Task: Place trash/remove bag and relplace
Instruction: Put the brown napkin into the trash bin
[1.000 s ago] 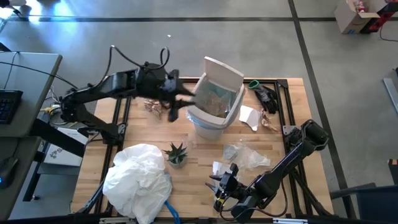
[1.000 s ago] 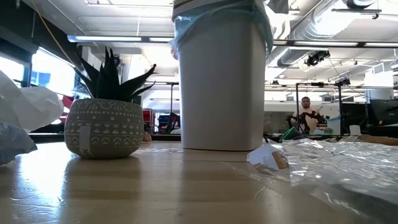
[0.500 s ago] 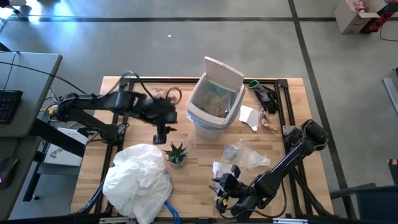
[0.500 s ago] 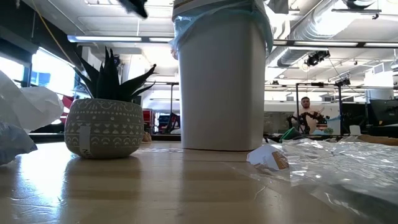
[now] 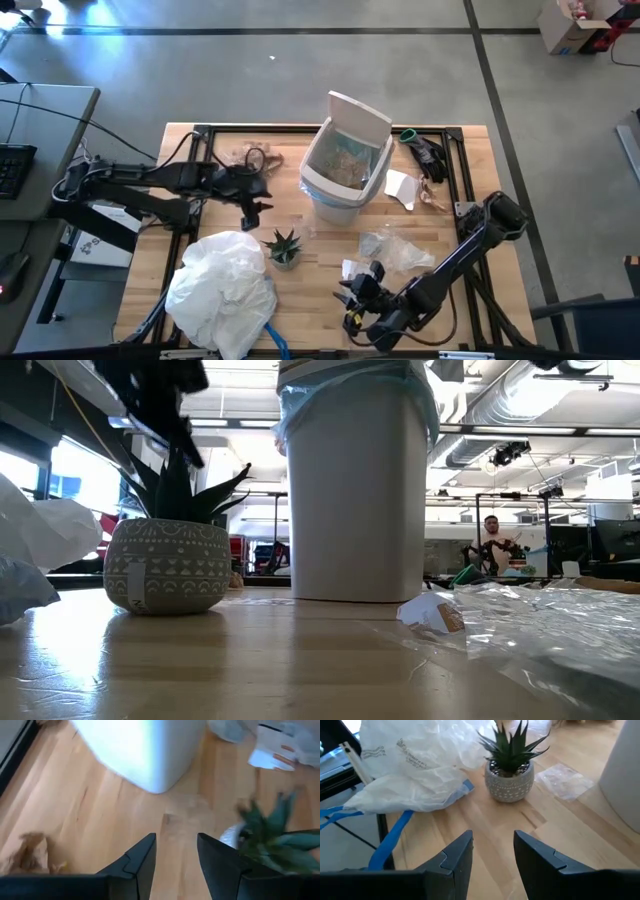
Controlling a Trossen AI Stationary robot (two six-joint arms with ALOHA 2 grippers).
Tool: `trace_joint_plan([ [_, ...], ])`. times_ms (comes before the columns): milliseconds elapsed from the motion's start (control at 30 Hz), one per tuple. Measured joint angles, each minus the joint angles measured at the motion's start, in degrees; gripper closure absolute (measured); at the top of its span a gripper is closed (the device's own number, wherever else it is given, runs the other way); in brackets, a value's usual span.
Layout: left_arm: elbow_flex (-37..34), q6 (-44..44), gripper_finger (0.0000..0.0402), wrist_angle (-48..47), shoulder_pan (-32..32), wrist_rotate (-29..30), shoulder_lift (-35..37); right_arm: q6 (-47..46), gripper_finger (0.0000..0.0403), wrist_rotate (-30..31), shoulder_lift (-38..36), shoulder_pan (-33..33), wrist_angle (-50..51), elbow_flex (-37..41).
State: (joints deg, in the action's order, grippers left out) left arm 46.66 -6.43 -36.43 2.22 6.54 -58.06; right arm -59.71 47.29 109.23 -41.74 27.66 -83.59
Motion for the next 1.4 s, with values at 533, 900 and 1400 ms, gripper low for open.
trace_joint_plan([
  [533,-14.29,-5.53,0.0273,11.90,12.94,4.73,2.80,1.22,0.0275,-0.48,-0.02,2.18,-1.61,0.07],
  [900,-14.37,-4.28,0.0252,4.29,17.63,13.55,2.79,1.38,0.0275,-0.62,-0.02,2.79,-2.25,0.07],
  [1400,-14.32,-10.48,0.0197,4.86,30.89,7.49,-2.85,3.24,0.0275,-1.29,-0.02,3.57,-2.65,0.09],
])
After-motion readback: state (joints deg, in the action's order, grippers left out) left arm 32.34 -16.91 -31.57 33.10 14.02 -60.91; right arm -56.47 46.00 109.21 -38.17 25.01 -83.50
